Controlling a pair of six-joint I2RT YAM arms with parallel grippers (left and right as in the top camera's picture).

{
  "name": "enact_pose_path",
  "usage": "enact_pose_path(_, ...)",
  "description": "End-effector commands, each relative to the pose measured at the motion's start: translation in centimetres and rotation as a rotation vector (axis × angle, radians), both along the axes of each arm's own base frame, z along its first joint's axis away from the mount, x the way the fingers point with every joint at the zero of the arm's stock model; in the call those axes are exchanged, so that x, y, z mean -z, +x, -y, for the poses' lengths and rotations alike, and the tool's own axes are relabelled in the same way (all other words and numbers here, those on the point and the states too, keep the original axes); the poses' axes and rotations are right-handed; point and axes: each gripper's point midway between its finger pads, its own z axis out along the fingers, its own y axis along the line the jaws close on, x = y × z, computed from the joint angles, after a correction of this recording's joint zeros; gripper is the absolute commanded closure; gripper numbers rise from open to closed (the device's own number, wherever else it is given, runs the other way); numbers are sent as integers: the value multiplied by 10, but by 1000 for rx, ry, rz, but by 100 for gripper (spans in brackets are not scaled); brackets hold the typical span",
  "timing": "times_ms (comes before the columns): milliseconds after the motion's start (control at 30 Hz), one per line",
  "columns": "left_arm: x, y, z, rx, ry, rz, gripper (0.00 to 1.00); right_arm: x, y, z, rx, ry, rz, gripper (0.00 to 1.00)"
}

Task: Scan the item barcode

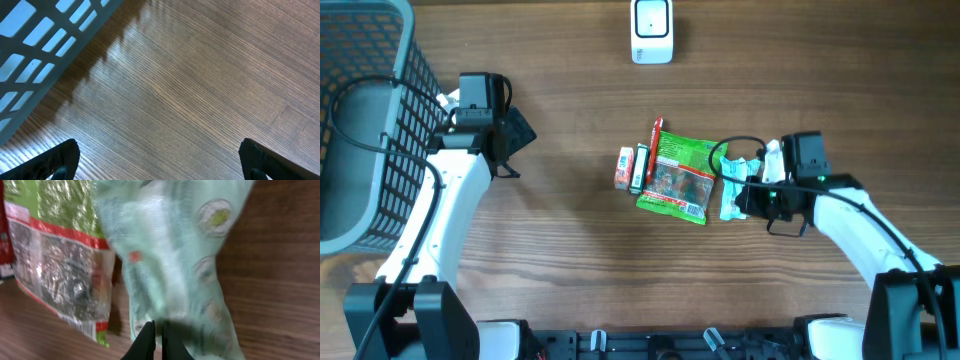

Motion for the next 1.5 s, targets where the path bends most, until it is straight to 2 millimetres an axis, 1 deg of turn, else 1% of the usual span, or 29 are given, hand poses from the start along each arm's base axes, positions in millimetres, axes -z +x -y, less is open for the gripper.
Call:
enact_pose_path(0, 1, 0, -4, 0, 19, -7, 0, 20, -12, 5, 91, -7, -40, 94)
enact_pose_path(67, 1, 0, -4, 0, 19, -7, 0, 22, -12, 10, 110, -36, -41, 95)
enact_pose_path(100, 1, 0, -4, 0, 19, -7, 0, 19, -10, 9, 110, -30, -38, 96)
enact_pose_path(133, 1, 0, -4, 0, 19, -7, 0, 10, -5, 7, 107, -23, -29, 96)
enact_pose_path(200, 1, 0, -4, 0, 19, -7, 0, -14, 7, 6, 90, -24, 0, 95)
enact_pose_path(267, 1, 0, -4, 0, 19, -7, 0, -31, 15, 3, 64, -17, 26, 95)
enact_pose_path(300, 1, 0, -4, 0, 19, -7, 0, -44, 19, -4, 24, 16, 47, 95)
enact_pose_path(333, 1, 0, -4, 0, 19, -7, 0, -46, 19, -8, 4, 41, 53, 95)
enact_pose_path(367, 1, 0, -4, 0, 19, -7, 0, -47, 17, -12, -6, 66, 48, 95)
enact_pose_path(433, 1, 0, -4, 0, 19, -7, 0, -42, 13, -12, -6, 64, 24, 95)
enact_pose_path(533, 1, 0, -4, 0, 19, -7, 0, -27, 5, -10, -2, 56, -13, 96)
enact_pose_path(600, 1, 0, -4, 0, 19, -7, 0, -14, -3, -10, -2, 52, -43, 96)
enact_pose_path(733, 1, 0, -4, 0, 19, -7, 0, 13, -14, -9, 0, 51, -67, 96)
enact_pose_path(767, 1, 0, -4, 0, 19, -7, 0, 26, -20, -8, 2, 49, -76, 96)
enact_pose_path(800, 1, 0, -4, 0, 19, -7, 0, 32, -23, -6, 5, 41, -84, 96)
enact_pose_path(833, 1, 0, -4, 0, 19, -7, 0, 34, -24, -6, 6, 42, -91, 96)
enact_pose_path(900, 1, 0, -4, 0, 19, -7, 0, 28, -19, -7, 30, 49, -94, 96)
enact_pose_path(933, 1, 0, -4, 0, 19, -7, 0, 20, -11, -8, 28, 50, -76, 95)
enact_pose_path(1000, 1, 0, -4, 0, 19, -7, 0, -3, 4, -9, 18, 51, -45, 93)
enact_pose_path(1067, 1, 0, -4, 0, 19, -7, 0, -34, 18, -12, -37, 46, 9, 91)
enact_pose_path(1133, 1, 0, -4, 0, 19, -7, 0, -50, 26, -12, -75, 36, 36, 90)
enact_pose_path(1200, 1, 0, -4, 0, 19, -7, 0, -54, 30, -7, -71, 1, 44, 90)
enact_pose_path(1333, 1, 0, -4, 0, 19, -7, 0, -46, 34, 11, -26, -104, 46, 90)
enact_pose_path(1467, 1, 0, -4, 0, 19, -7, 0, -42, 41, 12, -12, -111, 86, 90)
